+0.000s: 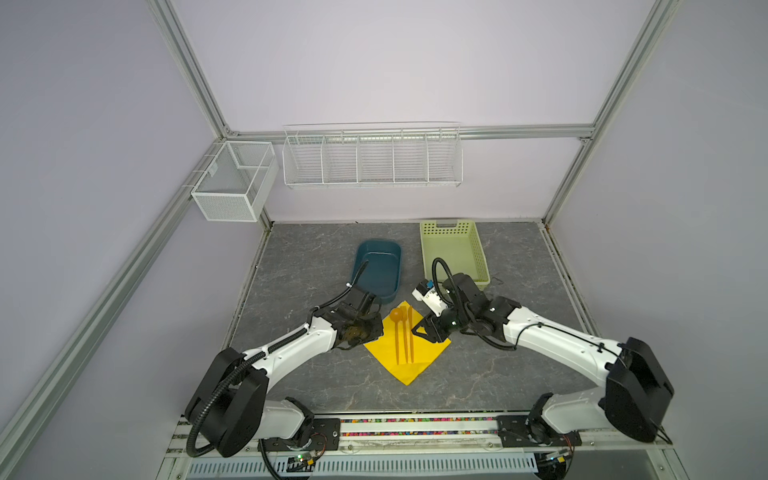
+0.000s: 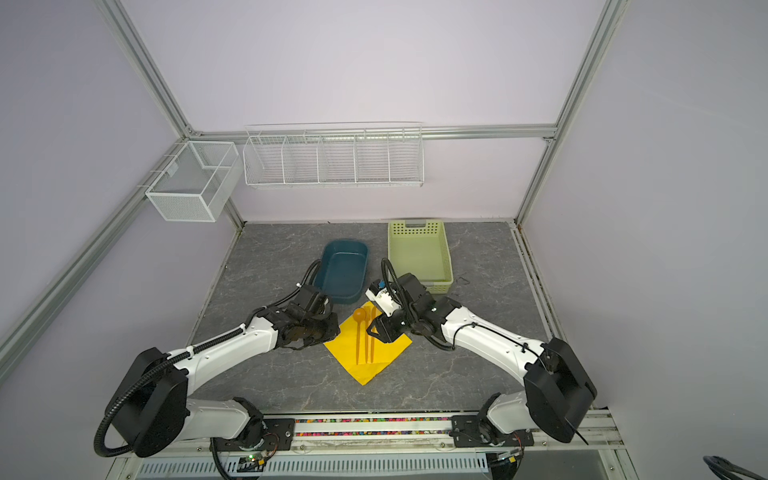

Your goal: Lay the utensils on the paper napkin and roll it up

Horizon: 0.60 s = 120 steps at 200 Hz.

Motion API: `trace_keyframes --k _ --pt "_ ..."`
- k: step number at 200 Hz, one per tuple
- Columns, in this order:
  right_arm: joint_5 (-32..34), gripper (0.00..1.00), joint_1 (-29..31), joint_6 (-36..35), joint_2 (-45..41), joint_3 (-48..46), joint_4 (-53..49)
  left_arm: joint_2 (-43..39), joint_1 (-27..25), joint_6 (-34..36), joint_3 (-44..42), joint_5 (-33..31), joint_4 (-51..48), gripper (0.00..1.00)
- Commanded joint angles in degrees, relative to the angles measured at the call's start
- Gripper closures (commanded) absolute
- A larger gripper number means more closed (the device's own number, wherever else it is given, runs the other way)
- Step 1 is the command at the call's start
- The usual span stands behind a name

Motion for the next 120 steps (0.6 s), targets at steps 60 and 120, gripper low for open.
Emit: trace_keyframes --k 60,120 --pt "12.0 0.46 17.8 -28.4 -4.1 -10.1 0.5 -1.1 -0.2 -2.0 -1.1 6.0 -0.3 0.97" --pt "22.7 0.43 24.8 -33.4 2.0 -12.4 9.5 1.1 -2.0 -1.9 -2.6 5.0 0.3 0.99"
